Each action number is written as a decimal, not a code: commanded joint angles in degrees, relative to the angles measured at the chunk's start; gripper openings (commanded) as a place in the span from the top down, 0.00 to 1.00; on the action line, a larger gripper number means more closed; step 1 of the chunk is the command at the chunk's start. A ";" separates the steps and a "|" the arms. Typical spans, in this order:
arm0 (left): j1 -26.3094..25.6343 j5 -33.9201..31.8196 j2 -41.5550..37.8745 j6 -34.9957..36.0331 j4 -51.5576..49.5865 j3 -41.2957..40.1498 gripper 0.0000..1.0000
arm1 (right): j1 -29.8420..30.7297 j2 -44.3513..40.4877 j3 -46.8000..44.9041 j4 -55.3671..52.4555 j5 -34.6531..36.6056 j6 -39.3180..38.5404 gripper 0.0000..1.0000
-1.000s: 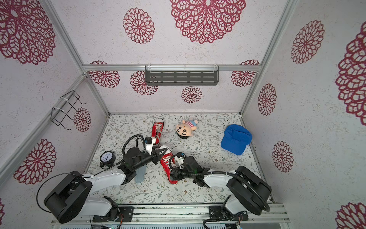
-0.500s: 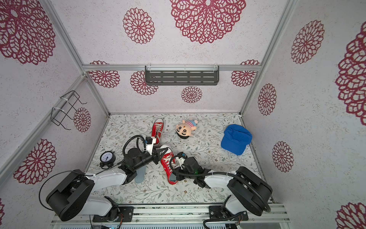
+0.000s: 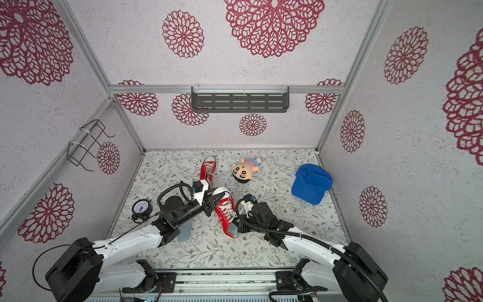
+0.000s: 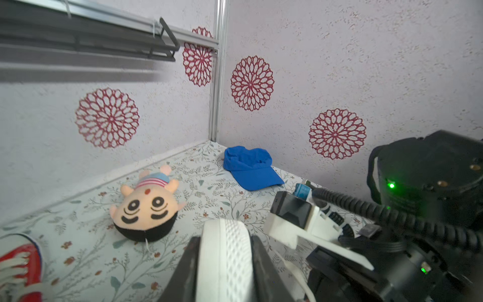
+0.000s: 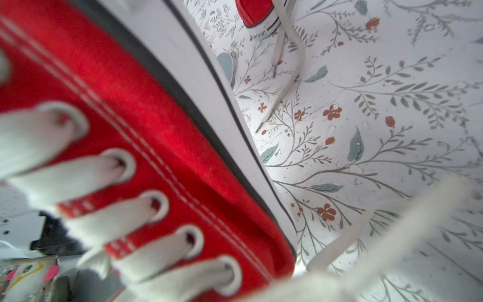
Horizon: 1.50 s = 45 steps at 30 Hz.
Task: Remove the insole from the shoe
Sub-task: Remove the insole from the shoe, then place the insole at the center of the board.
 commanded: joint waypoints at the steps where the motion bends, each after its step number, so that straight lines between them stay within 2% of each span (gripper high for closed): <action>1: -0.40 -6.10 -2.00 11.82 -6.09 0.90 1.00 | -1.05 -4.74 4.66 -8.37 -2.64 2.38 1.00; 5: 0.36 -12.37 -4.45 19.46 -13.72 4.83 1.00 | -1.51 -6.45 5.34 -21.55 -2.66 1.32 1.00; 11: 6.54 -15.36 -5.34 20.23 -17.05 10.26 1.00 | -1.51 -8.15 3.88 -33.19 -0.83 -0.24 1.00; 14: 9.23 -15.97 -5.13 19.62 -17.49 12.71 1.00 | -1.51 -10.09 3.57 -36.01 1.03 -0.55 1.00; 19: 13.55 -13.44 -5.70 17.73 -20.16 17.30 1.00 | -1.51 -12.23 4.31 -38.45 3.24 -2.64 1.00; 23: 15.38 -13.46 -6.14 19.97 -22.90 20.24 1.00 | -1.51 -12.54 5.16 -39.31 3.65 -4.80 1.00; 25: 16.84 -12.69 -6.59 18.74 -23.45 21.45 1.00 | -1.51 -12.88 4.54 -35.87 1.78 -4.63 1.00; 29: 21.46 -10.13 -7.57 11.26 -26.64 25.96 1.00 | -1.42 -13.05 -0.08 -18.38 -4.61 2.35 1.00; 33: 26.31 -10.94 -8.49 2.05 -31.03 30.39 1.00 | 0.32 -9.21 -2.25 -5.09 -5.03 8.85 1.00; 37: 31.16 -10.24 -9.23 -9.09 -31.64 32.23 1.00 | 4.03 0.56 -1.87 7.82 -4.55 16.04 1.00; 41: 34.68 -10.04 -9.14 -19.63 -31.12 32.71 1.00 | 6.93 13.49 1.95 14.58 -4.36 22.34 1.00; 45: 35.54 -9.16 -9.61 -23.03 -29.62 31.81 1.00 | 8.79 24.03 6.12 22.24 -4.71 28.25 1.00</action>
